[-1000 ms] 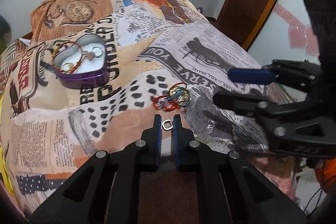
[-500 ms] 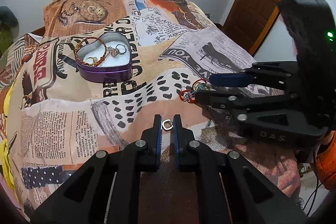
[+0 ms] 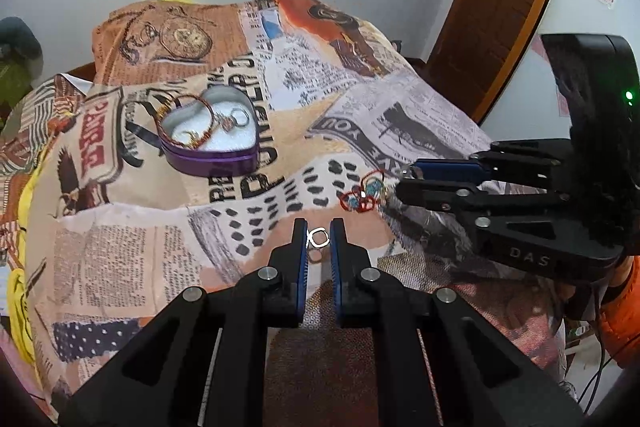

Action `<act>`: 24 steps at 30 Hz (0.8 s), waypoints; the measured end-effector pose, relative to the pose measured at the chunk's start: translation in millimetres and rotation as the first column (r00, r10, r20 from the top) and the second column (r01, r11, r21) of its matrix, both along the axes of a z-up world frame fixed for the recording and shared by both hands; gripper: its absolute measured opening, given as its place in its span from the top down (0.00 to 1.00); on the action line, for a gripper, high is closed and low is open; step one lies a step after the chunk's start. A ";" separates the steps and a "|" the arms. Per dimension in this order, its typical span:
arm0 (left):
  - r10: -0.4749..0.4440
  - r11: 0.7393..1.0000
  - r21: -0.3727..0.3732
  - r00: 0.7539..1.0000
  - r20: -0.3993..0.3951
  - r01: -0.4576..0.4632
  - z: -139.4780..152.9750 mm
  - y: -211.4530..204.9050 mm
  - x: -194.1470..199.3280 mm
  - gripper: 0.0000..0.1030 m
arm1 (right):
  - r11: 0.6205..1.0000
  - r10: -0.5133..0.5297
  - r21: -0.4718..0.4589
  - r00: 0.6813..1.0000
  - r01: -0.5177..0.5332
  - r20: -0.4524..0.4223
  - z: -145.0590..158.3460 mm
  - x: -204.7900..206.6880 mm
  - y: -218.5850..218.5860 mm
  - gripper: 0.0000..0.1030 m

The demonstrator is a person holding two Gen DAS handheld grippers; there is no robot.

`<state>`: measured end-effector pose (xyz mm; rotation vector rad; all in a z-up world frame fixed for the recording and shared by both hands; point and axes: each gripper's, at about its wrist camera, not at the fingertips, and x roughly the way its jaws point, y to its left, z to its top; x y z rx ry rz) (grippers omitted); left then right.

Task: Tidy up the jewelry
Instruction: 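Carry the square charm with the left tool while the right tool carries a ring to the tin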

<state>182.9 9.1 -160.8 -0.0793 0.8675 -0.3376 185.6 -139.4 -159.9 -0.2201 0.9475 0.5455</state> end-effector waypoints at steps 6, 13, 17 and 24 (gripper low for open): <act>0.022 1.000 0.010 0.998 0.059 -0.022 21.2 8.2 -0.4 0.92 | 1.000 0.000 0.026 0.998 -0.002 0.061 25.1 -2.1 1.8 0.81; 0.055 0.998 0.022 0.989 0.137 -0.058 48.6 24.0 4.2 0.91 | 0.998 0.019 0.053 0.991 -0.026 0.133 50.9 3.8 14.6 0.81; 0.077 0.997 0.018 0.984 0.162 -0.081 56.4 32.9 10.8 0.91 | 0.996 0.028 0.080 0.987 -0.041 0.158 61.1 11.7 23.8 0.81; 0.102 0.994 0.029 0.977 0.185 -0.109 58.0 46.3 26.5 0.91 | 0.991 0.045 0.116 0.984 -0.065 0.174 67.6 30.1 38.7 0.81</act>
